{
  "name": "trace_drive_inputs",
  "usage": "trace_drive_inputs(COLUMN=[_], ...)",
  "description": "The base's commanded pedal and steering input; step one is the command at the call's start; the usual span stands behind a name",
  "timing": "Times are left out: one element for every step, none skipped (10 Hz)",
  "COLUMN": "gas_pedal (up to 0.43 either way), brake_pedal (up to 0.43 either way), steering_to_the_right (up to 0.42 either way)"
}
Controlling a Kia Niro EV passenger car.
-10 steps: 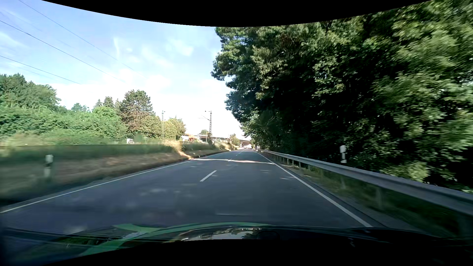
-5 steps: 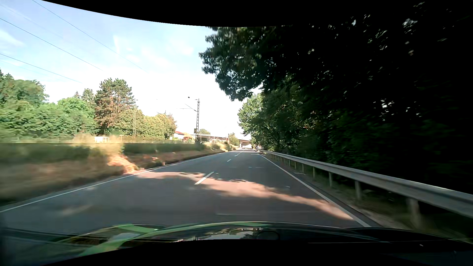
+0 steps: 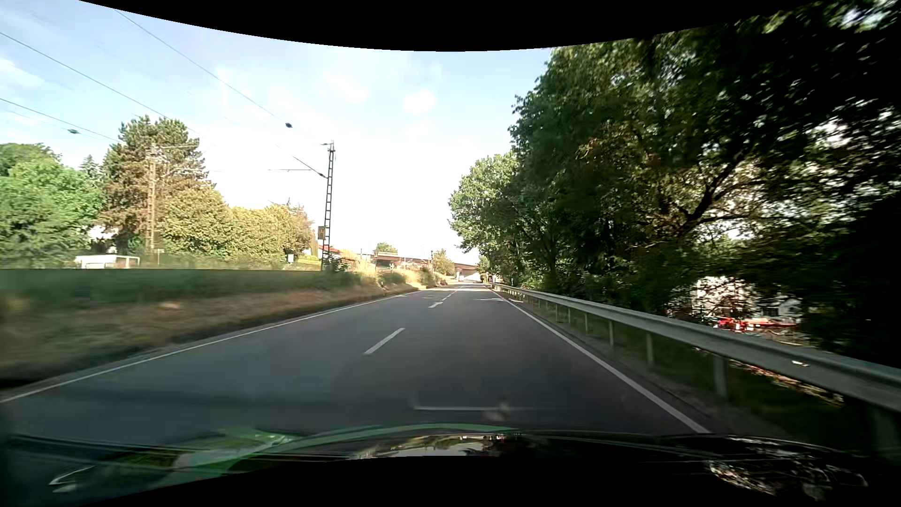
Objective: Follow the waypoints while adhering to traffic rules and regulations
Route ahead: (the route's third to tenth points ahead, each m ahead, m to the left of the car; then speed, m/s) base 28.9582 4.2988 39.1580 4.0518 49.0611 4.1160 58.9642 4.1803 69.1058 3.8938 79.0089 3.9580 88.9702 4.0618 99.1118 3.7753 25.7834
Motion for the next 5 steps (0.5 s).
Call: trace_drive_inputs(gas_pedal=[0.0,0.0,0.0,0.0,0.0], brake_pedal=[0.0,0.0,0.0,0.0,0.0], steering_to_the_right=[0.0,0.0,0.0,0.0,0.0])
